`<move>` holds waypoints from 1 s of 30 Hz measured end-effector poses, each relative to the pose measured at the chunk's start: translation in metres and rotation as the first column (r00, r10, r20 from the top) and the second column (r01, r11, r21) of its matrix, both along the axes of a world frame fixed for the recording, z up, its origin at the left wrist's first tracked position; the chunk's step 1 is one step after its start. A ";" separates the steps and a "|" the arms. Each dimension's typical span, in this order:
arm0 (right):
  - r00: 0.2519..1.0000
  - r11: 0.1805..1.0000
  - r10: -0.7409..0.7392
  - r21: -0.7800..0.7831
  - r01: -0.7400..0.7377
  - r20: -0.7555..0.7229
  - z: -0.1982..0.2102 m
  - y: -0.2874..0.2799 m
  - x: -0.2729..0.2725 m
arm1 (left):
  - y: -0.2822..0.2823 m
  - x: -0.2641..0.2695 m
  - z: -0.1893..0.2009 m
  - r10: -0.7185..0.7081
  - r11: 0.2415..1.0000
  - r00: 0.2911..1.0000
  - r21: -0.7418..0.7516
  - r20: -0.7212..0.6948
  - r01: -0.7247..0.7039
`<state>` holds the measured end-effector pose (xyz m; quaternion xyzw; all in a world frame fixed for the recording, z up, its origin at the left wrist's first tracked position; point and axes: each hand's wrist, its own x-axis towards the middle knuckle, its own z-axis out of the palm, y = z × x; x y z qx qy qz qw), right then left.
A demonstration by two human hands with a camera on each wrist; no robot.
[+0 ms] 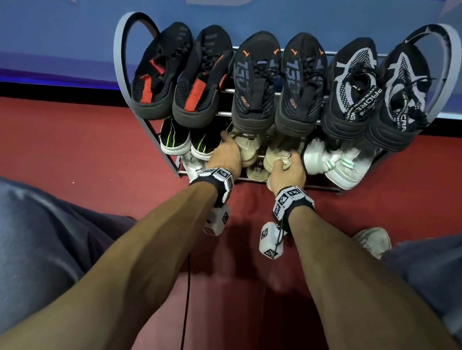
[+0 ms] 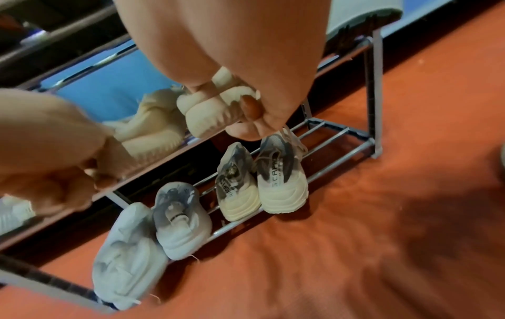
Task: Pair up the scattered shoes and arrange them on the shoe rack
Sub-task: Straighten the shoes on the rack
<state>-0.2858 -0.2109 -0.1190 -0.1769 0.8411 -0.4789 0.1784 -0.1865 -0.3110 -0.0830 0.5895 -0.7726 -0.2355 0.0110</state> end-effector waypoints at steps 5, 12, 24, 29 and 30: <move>0.977 0.978 0.206 0.011 -0.207 0.051 -0.004 0.004 -0.009 | 0.003 -0.005 0.006 0.009 1.000 1.000 -0.014 0.012 -0.009; 0.960 0.962 0.255 0.069 -0.264 0.115 -0.006 -0.003 -0.011 | 0.004 -0.001 0.003 -0.048 0.997 0.997 -0.062 0.056 0.052; 0.939 0.946 0.312 0.039 -0.321 0.147 -0.006 -0.003 -0.015 | 0.004 0.006 0.000 -0.040 0.994 0.999 -0.108 -0.031 0.036; 0.931 0.943 0.312 0.057 -0.328 0.191 -0.001 -0.014 -0.006 | -0.003 0.011 0.001 -0.074 0.992 0.997 -0.106 -0.010 0.072; 0.934 0.946 0.296 0.073 -0.315 0.198 -0.001 -0.016 -0.005 | -0.003 0.011 0.001 -0.087 0.991 0.996 -0.103 -0.004 0.086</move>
